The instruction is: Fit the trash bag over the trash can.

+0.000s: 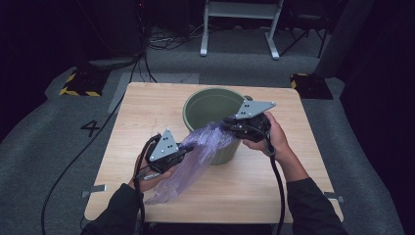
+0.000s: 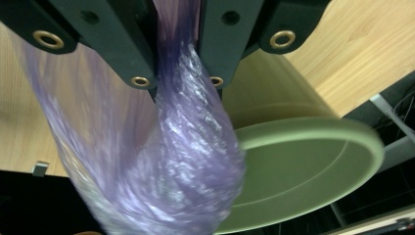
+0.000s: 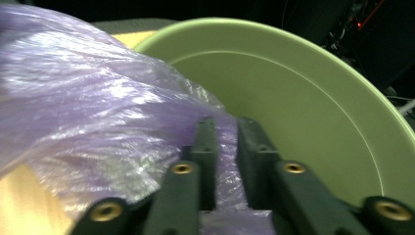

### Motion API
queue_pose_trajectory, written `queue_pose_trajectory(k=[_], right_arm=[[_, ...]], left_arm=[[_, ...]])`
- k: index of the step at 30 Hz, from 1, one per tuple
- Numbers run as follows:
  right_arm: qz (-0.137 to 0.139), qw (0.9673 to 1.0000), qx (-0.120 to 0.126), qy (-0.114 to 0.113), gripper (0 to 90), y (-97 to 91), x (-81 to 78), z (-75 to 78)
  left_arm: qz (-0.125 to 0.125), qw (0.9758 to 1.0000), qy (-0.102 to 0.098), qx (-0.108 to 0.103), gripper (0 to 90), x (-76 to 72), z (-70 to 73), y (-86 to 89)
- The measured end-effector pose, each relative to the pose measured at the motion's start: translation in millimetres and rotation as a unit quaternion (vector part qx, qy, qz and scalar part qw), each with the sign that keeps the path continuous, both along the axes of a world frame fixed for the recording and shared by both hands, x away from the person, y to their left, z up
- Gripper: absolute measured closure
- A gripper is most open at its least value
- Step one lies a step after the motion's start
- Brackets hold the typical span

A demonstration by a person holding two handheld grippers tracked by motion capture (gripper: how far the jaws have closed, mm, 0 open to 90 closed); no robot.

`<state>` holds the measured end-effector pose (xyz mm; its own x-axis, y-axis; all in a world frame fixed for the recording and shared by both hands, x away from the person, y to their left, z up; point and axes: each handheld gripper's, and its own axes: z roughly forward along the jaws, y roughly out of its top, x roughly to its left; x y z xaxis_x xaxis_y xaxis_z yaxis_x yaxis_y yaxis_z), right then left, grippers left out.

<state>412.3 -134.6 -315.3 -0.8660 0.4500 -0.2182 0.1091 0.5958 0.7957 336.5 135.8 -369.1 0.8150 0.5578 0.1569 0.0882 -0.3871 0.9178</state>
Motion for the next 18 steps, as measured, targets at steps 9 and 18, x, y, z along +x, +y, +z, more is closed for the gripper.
queue_pose_trajectory(k=[9, 18], right_arm=[[-0.052, 0.9985, -0.016, -0.006, 89.7, 11.7, 21.1, 1.2], [-0.074, 0.997, -0.021, 0.004, 50.9, 14.0, 16.3, 8.0]], left_arm=[[-0.009, 1.0, 0.002, -0.001, 86.1, 2.3, 4.1, -6.5], [0.006, 1.0, 0.001, 0.005, 89.0, 5.8, 3.3, -8.9]])
